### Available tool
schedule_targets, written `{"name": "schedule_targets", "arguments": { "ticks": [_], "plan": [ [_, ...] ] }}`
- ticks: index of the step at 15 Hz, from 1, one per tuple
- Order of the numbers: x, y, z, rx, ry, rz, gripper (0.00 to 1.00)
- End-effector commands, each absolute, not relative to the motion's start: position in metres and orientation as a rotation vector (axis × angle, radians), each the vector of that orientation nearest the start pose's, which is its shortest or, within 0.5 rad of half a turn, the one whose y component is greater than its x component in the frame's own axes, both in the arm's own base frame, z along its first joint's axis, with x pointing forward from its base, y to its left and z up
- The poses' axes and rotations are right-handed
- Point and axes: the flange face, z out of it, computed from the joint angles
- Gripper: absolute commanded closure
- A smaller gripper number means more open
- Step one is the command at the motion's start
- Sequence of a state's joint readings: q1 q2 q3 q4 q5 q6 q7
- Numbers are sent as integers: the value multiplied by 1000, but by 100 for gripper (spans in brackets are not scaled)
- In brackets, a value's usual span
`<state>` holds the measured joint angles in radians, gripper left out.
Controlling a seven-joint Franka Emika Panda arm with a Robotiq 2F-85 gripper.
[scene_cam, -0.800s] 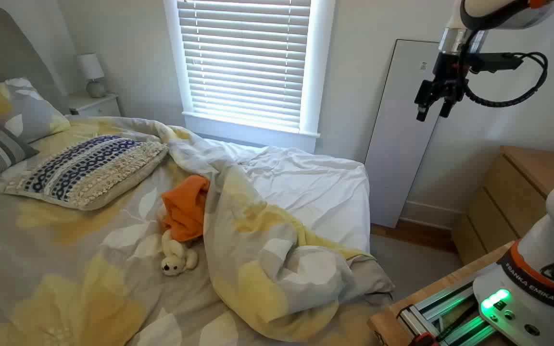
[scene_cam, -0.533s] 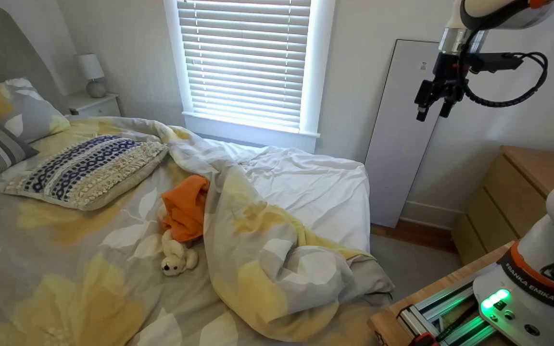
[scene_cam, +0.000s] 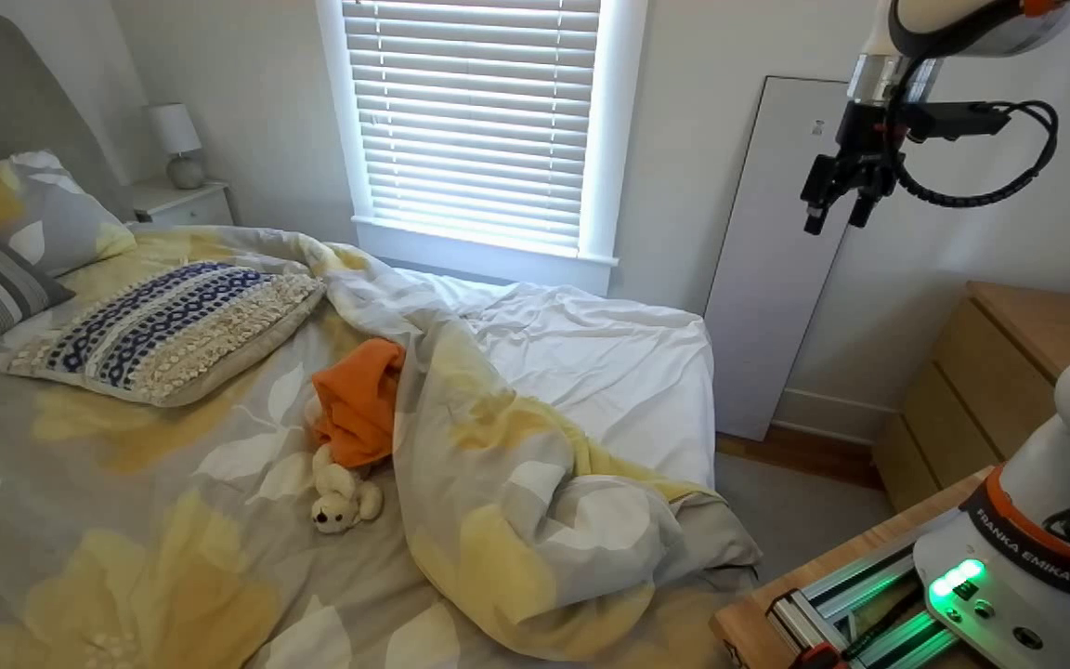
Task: Pull the comforter over the right corner of the bed
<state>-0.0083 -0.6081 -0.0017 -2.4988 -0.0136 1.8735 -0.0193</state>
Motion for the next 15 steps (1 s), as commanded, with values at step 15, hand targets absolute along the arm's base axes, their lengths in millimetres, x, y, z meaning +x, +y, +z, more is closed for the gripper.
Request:
{"name": "schedule_targets", "arguments": {
  "ticks": [15],
  "plan": [
    [362,13,470,-3124,-106,71,0]
  ]
}}
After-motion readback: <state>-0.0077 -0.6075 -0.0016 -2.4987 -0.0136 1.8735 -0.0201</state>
